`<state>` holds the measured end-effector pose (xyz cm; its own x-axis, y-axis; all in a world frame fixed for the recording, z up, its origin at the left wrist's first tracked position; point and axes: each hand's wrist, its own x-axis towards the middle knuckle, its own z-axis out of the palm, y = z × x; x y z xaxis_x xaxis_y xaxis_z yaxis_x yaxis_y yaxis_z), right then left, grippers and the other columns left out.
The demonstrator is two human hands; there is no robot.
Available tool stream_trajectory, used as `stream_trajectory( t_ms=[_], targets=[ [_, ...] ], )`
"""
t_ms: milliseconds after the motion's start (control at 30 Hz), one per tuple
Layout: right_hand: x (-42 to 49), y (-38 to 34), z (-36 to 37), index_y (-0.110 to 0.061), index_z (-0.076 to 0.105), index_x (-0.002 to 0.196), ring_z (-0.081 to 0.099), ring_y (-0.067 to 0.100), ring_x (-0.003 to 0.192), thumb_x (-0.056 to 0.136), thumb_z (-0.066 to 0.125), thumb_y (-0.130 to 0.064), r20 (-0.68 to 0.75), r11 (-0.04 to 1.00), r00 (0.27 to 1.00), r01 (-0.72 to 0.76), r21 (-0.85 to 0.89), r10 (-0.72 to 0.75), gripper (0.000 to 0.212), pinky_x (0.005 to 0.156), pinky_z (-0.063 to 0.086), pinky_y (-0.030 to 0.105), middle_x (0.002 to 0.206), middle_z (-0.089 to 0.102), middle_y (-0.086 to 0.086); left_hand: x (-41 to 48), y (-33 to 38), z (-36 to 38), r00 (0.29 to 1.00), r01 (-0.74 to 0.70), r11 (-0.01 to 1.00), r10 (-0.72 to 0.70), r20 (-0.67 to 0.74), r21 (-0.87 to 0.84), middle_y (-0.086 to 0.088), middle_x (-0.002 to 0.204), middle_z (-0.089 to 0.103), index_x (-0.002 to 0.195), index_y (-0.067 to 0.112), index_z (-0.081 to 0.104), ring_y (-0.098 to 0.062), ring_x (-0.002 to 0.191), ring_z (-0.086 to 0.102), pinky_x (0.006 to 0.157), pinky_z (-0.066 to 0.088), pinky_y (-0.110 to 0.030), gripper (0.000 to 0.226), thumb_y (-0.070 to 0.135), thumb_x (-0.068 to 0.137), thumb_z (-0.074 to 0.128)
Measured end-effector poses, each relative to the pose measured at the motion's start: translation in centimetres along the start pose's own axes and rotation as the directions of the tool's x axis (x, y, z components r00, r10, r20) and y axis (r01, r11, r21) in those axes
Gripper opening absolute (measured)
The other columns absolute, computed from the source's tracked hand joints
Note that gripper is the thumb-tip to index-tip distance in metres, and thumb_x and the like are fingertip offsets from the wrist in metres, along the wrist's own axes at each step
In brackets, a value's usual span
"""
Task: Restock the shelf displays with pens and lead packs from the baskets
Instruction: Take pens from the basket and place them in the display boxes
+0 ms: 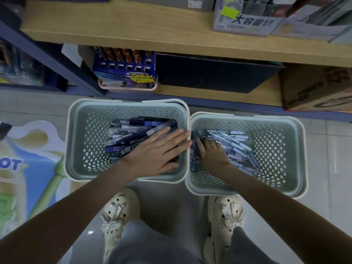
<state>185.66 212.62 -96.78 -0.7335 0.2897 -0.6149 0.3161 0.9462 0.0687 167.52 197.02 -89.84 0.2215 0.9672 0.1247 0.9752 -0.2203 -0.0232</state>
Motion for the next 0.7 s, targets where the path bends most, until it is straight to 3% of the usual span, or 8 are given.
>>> stream_trajectory(
  t_ms=[233, 367, 500, 700],
  targets=[
    [-0.2, 0.2, -0.7, -0.006, -0.014, 0.149, 0.033, 0.031, 0.134, 0.088, 0.062, -0.036, -0.013, 0.996, 0.999, -0.037, 0.075, 0.038, 0.102, 0.110, 0.025, 0.041, 0.148, 0.032, 0.017, 0.1, -0.1, 0.6, 1.000, -0.006, 1.000, 0.006, -0.030, -0.020, -0.011, 0.157, 0.019, 0.152, 0.008, 0.017, -0.027, 0.145, 0.021, 0.119, 0.019, -0.046, 0.063, 0.046, 0.104, 0.029],
    [-0.4, 0.4, -1.7, -0.003, -0.011, 0.149, 0.029, 0.031, 0.138, 0.089, 0.060, -0.014, 0.023, 0.995, 0.999, -0.044, 0.089, 0.042, 0.094, 0.111, 0.028, 0.039, 0.152, 0.025, 0.018, 0.1, 0.2, 0.5, 1.000, 0.013, 0.999, -0.014, -0.021, -0.037, -0.015, 0.155, 0.025, 0.151, 0.007, 0.021, -0.028, 0.144, 0.025, 0.118, 0.021, -0.046, 0.062, 0.046, 0.103, 0.031],
    [-0.6, 0.0, -2.1, -0.004, -0.016, 0.148, 0.022, 0.033, 0.142, 0.089, 0.064, -0.020, 0.093, 0.994, 0.995, -0.042, 0.105, 0.032, 0.101, 0.112, 0.027, 0.040, 0.156, 0.015, 0.018, 0.2, 0.7, 0.2, 0.999, 0.040, 0.996, -0.042, -0.026, -0.075, -0.016, 0.154, 0.030, 0.149, 0.006, 0.025, -0.030, 0.143, 0.028, 0.116, 0.025, -0.048, 0.061, 0.045, 0.103, 0.034],
    [-0.2, -0.7, -1.4, -0.008, -0.021, 0.147, 0.031, 0.033, 0.133, 0.092, 0.058, -0.023, 0.061, 0.998, 0.997, -0.055, 0.027, 0.053, 0.097, 0.108, 0.032, 0.040, 0.147, 0.028, 0.021, 0.2, 1.0, 0.1, 0.997, 0.064, 0.996, -0.066, -0.026, -0.066, -0.016, 0.154, 0.030, 0.149, 0.006, 0.025, -0.030, 0.143, 0.028, 0.116, 0.025, -0.048, 0.061, 0.045, 0.102, 0.035]
  ],
)
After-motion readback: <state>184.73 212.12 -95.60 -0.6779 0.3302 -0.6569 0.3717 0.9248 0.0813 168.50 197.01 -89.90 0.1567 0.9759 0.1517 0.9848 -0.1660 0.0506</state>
